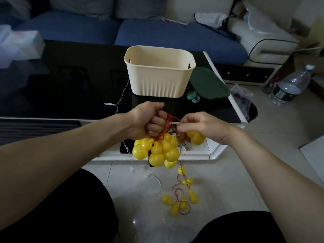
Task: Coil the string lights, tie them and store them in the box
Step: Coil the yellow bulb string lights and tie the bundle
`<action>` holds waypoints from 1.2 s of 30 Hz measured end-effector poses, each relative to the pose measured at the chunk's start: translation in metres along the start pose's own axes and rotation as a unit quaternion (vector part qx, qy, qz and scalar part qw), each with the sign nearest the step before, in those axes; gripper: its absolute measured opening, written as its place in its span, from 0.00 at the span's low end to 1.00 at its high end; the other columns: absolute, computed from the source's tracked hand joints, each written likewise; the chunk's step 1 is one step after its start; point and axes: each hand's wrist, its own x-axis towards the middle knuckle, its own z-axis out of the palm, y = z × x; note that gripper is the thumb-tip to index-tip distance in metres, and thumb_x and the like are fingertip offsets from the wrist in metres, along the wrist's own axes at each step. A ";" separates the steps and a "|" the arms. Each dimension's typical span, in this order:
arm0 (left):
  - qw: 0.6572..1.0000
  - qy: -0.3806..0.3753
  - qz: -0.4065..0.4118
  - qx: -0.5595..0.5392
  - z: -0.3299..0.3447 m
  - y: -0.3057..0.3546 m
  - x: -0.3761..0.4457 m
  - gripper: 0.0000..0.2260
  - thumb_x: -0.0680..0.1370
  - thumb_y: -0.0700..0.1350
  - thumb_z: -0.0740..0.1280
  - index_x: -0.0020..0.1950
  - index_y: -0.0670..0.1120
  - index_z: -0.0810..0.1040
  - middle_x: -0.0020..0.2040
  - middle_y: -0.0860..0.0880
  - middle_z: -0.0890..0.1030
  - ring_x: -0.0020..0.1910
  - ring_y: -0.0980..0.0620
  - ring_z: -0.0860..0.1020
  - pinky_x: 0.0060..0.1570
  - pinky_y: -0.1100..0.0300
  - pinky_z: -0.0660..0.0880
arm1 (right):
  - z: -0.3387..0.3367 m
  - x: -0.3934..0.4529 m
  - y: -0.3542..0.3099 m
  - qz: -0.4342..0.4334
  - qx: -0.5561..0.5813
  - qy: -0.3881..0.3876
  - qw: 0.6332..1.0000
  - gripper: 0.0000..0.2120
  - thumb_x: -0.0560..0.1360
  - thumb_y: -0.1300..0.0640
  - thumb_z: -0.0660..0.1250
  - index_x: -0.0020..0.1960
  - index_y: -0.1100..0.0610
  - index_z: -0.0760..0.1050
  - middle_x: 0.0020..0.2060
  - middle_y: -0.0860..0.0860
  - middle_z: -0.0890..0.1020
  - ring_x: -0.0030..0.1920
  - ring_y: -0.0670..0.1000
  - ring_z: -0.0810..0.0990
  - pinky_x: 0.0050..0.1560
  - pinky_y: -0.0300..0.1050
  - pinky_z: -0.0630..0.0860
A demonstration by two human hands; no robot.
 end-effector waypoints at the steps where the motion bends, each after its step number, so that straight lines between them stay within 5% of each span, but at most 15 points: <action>1: 1.000 0.019 0.005 -0.007 -0.002 0.000 0.002 0.20 0.84 0.55 0.50 0.33 0.51 0.62 0.24 0.54 0.58 0.18 0.56 0.55 0.20 0.63 0.53 | -0.001 -0.001 0.001 0.010 0.024 -0.010 1.000 0.17 0.70 0.45 0.74 0.49 0.58 0.81 0.42 0.57 0.85 0.46 0.56 0.85 0.55 0.54 0.78; 7: 0.987 0.124 0.043 -0.095 -0.014 0.004 0.008 0.17 0.83 0.51 0.50 0.34 0.50 0.61 0.25 0.52 0.63 0.21 0.53 0.59 0.23 0.62 0.57 | -0.012 -0.003 0.006 0.078 0.074 0.034 0.994 0.31 0.73 0.32 0.66 0.52 0.61 0.81 0.32 0.54 0.79 0.34 0.54 0.78 0.45 0.51 0.78; 12: 0.964 0.120 0.112 -0.207 -0.010 0.008 0.005 0.17 0.80 0.51 0.58 0.34 0.46 0.65 0.31 0.42 0.77 0.24 0.46 0.76 0.32 0.58 0.68 | 0.008 0.003 0.006 0.034 -0.098 0.090 0.991 0.14 0.81 0.50 0.67 0.41 0.55 0.83 0.28 0.47 0.78 0.31 0.47 0.75 0.37 0.46 0.73; 14: 0.965 0.085 0.136 -0.208 -0.008 0.010 0.005 0.15 0.80 0.51 0.59 0.37 0.45 0.67 0.43 0.33 0.84 0.37 0.38 0.85 0.42 0.53 0.78 | 0.019 0.005 -0.001 0.003 -0.131 0.068 0.989 0.11 0.79 0.53 0.69 0.43 0.58 0.83 0.30 0.49 0.81 0.30 0.44 0.76 0.36 0.43 0.72; 17: 0.974 0.019 0.139 -0.175 -0.003 0.011 0.002 0.13 0.81 0.50 0.58 0.40 0.44 0.68 0.53 0.29 0.81 0.52 0.34 0.83 0.57 0.46 0.78 | 0.029 0.008 -0.011 -0.030 -0.177 0.043 0.983 0.07 0.78 0.55 0.70 0.42 0.55 0.82 0.29 0.46 0.81 0.28 0.40 0.75 0.37 0.42 0.73; 21: 0.993 -0.034 0.103 -0.049 0.008 0.000 0.001 0.13 0.82 0.49 0.57 0.40 0.44 0.69 0.37 0.42 0.80 0.35 0.46 0.82 0.41 0.56 0.77 | 0.034 0.009 -0.018 -0.032 -0.184 0.016 0.982 0.08 0.77 0.57 0.71 0.39 0.54 0.81 0.33 0.37 0.81 0.29 0.36 0.76 0.35 0.34 0.72; 26: 0.974 -0.073 0.048 0.207 0.014 -0.018 0.006 0.24 0.85 0.55 0.50 0.54 0.38 0.76 0.41 0.39 0.81 0.31 0.49 0.77 0.31 0.60 0.71 | 0.021 0.008 -0.015 -0.038 -0.174 0.061 0.982 0.06 0.72 0.57 0.76 0.37 0.56 0.84 0.31 0.51 0.85 0.31 0.43 0.80 0.35 0.42 0.77; 30: 0.957 -0.109 0.031 0.266 0.018 -0.015 0.000 0.24 0.84 0.57 0.51 0.40 0.48 0.79 0.25 0.49 0.73 0.25 0.51 0.62 0.31 0.58 0.60 | 0.009 0.009 -0.007 -0.051 -0.124 0.079 0.988 0.13 0.61 0.52 0.84 0.37 0.54 0.82 0.28 0.46 0.83 0.29 0.39 0.79 0.33 0.35 0.73; 36: 0.968 -0.106 -0.006 0.228 0.018 -0.012 -0.003 0.19 0.83 0.56 0.55 0.39 0.45 0.70 0.25 0.51 0.60 0.21 0.56 0.55 0.22 0.65 0.53 | -0.012 0.003 0.007 -0.010 -0.011 -0.003 1.000 0.18 0.62 0.52 0.79 0.48 0.59 0.82 0.31 0.48 0.83 0.32 0.42 0.79 0.35 0.33 0.74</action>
